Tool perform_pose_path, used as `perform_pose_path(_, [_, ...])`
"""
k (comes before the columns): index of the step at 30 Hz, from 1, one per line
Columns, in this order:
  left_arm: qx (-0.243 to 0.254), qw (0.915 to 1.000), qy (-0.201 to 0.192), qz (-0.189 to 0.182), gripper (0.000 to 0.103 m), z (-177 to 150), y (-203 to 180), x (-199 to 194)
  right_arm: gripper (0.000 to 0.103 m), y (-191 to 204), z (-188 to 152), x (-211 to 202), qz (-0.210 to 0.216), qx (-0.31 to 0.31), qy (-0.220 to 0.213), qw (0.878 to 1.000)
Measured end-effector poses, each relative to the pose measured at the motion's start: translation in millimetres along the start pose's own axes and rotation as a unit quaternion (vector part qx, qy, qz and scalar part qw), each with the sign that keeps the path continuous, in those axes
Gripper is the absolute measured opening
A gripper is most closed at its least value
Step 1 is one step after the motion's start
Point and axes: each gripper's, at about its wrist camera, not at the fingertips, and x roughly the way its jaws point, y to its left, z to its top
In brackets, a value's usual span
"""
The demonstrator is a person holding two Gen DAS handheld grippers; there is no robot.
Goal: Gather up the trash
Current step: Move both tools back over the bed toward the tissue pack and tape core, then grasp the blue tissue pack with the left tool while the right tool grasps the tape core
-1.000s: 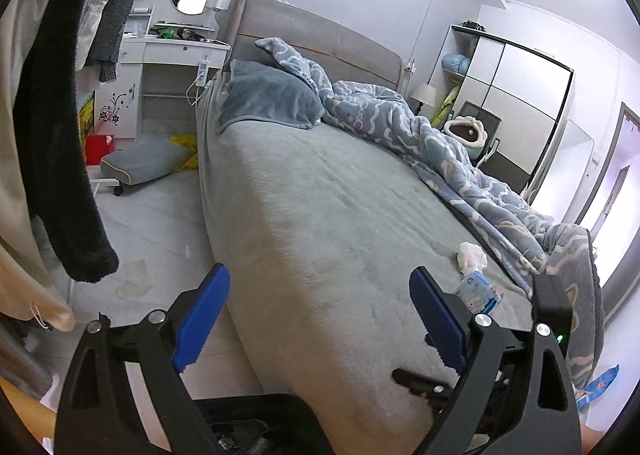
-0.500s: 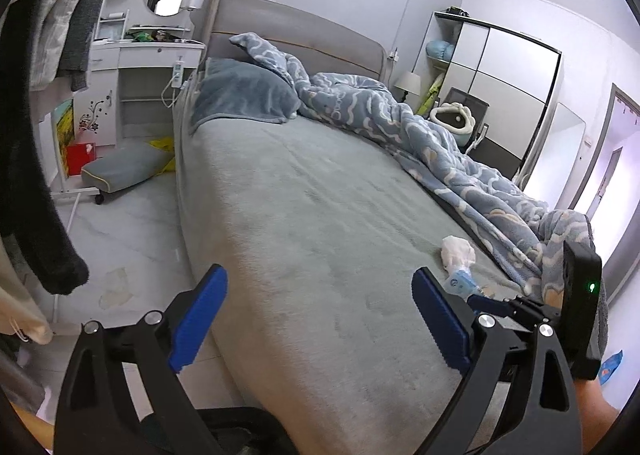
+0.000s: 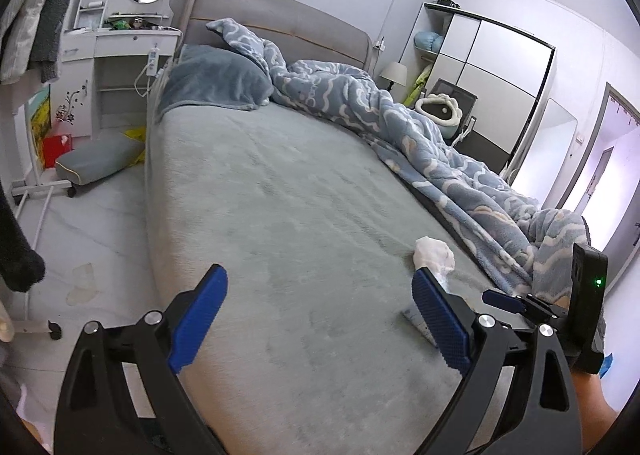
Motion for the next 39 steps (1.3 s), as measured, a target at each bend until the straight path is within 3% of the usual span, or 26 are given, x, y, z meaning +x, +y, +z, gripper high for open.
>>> perform_pose_path(8, [0.006, 0.9994, 0.034, -0.001, 0.095, -1.9, -30.0, 43.4, 0.075, -38.5, -8.2, 7.2, 0.006, -0.004, 0.022, 1.000])
perform_pose_path(16, [-0.041, 0.9959, 0.076, -0.028, 0.095, -4.6, -48.0, 82.3, 0.075, -51.6, -23.1, 24.2, 0.021, -0.034, 0.057, 0.998])
perform_pose_path(18, [-0.036, 0.9947, 0.091, -0.033, 0.094, -9.0, -56.7, 88.9, 0.068, -54.2, -25.7, 26.5, 0.028, -0.033, 0.061, 0.997])
perform_pose_path(27, [-0.025, 0.9899, 0.130, -0.051, 0.085, -23.2, -89.8, 106.7, 0.060, -53.6, -27.9, 21.2, 0.034, -0.032, 0.050, 0.998])
perform_pose_path(36, [-0.059, 0.9810, 0.175, -0.060, 0.076, -36.2, -97.8, 132.0, 0.056, -49.4, -32.1, 27.0, 0.038, -0.036, 0.060, 0.997])
perform_pose_path(39, [-0.066, 0.9785, 0.186, -0.061, 0.068, -39.7, -95.5, 137.9, 0.056, -49.4, -31.9, 28.4, 0.039, -0.036, 0.061, 0.997])
